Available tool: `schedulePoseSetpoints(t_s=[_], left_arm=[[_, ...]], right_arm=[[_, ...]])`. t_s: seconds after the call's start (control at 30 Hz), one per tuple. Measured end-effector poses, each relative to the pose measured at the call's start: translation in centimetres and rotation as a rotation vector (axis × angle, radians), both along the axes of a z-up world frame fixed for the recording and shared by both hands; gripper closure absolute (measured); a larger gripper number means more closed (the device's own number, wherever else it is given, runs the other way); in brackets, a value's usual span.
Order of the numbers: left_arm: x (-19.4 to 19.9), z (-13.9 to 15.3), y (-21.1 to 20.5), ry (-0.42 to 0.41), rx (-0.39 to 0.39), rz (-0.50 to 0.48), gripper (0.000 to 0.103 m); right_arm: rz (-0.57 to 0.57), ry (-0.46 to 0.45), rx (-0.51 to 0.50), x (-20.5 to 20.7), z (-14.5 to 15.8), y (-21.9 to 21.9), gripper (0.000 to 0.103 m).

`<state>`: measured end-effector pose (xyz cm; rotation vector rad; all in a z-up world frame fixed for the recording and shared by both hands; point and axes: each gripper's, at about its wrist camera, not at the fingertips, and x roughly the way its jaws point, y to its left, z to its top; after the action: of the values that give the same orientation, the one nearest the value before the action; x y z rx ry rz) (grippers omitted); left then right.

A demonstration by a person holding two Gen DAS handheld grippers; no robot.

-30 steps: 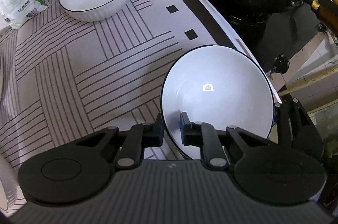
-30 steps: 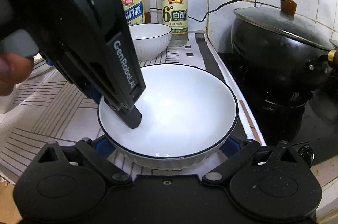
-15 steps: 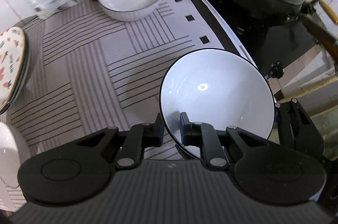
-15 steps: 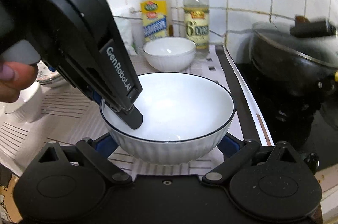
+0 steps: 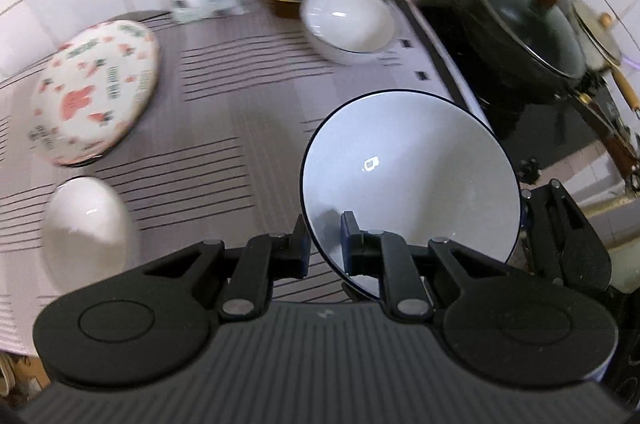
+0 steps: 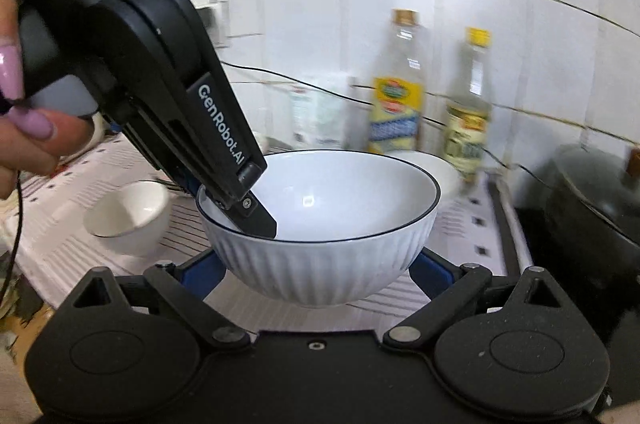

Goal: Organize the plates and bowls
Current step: 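Carry the bowl over the first white bowl and lower it inside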

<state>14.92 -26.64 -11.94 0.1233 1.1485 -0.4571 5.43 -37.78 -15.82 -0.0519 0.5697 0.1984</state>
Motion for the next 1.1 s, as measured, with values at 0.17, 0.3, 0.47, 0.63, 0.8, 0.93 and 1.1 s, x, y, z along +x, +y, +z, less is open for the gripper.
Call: schedulePoseSetpoints(t_s=[0.17, 0.3, 0.47, 0.63, 0.8, 0.93, 1.1], left_arm=[[0.1, 1.0, 4.2, -0.009, 0.023, 0.076, 0.090], [0.3, 1.7, 6.8, -0.028, 0.039, 0.130, 0.090], [0.5, 2.0, 9.5, -0.038, 0.051, 0.197, 0.089], [0.6, 1.6, 12.6, -0.044, 0.063, 0.262, 0.089], [1.4, 0.5, 15.5, -0.027, 0.080, 0.327, 0.089], [2.3, -1.1, 17.2, -0.004, 0.117, 0.372, 0.086], [3.3, -2.7, 18.5, 0.017, 0.135, 0.396, 0.085]], right_arm=[[0.117, 0.010, 0.043, 1.8, 0.9, 2.7, 0.003], [0.194, 0.016, 0.059, 2.7, 1.4, 4.7, 0.003], [0.277, 0.025, 0.066, 4.0, 1.4, 7.1, 0.003], [0.350, 0.018, 0.053, 4.5, 1.2, 9.9, 0.003], [0.419, 0.035, 0.055, 6.0, 0.5, 12.7, 0.003], [0.461, 0.060, 0.056, 7.4, -0.8, 14.8, 0.003], [0.482, 0.107, 0.063, 8.8, -2.3, 16.7, 0.003]])
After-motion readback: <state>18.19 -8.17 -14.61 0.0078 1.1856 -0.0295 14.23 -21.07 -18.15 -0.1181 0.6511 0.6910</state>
